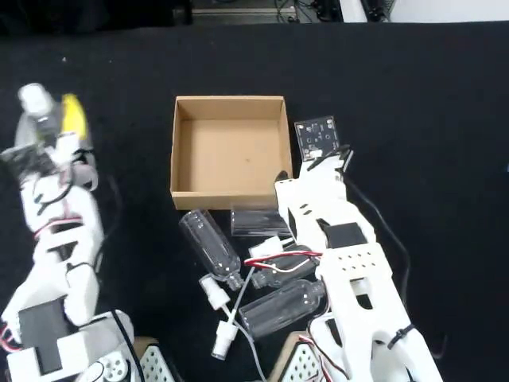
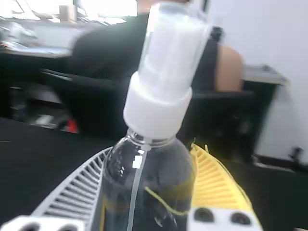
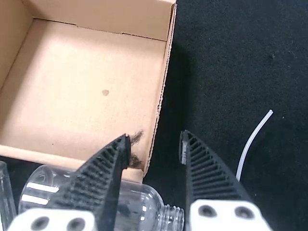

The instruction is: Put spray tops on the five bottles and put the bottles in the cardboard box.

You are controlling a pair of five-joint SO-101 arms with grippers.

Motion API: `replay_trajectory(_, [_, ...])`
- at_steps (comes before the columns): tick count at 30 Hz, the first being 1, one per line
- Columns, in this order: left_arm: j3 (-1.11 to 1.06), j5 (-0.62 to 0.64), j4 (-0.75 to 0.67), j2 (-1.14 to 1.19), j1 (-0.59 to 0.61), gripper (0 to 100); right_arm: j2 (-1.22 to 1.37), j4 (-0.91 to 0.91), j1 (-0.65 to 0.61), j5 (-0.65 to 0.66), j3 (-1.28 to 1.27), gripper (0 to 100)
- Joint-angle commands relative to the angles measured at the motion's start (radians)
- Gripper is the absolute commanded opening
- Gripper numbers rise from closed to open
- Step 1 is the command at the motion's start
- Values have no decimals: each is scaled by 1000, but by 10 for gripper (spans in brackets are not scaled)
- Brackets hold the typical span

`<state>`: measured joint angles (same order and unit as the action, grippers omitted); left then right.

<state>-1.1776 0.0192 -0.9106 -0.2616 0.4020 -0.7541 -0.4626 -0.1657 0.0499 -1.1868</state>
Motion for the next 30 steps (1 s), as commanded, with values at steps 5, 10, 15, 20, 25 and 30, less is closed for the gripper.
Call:
replay_trajectory(5, [209,2,-9,57,-298,30,-39,29,21,5,4,155])
replay_trajectory(10, [334,2,-60,229,-392,30,-39,29,21,5,4,155])
replay_trajectory(15, [406,6,-180,364,-426,30,-39,29,21,5,5,155])
replay_trajectory(20, [423,8,-209,417,-452,30,-39,29,21,5,8,155])
replay_trajectory(25, [469,9,-209,476,-473,30,-39,31,21,5,8,155])
replay_trajectory(30, [567,8,-209,594,-470,30,-39,31,21,5,8,155])
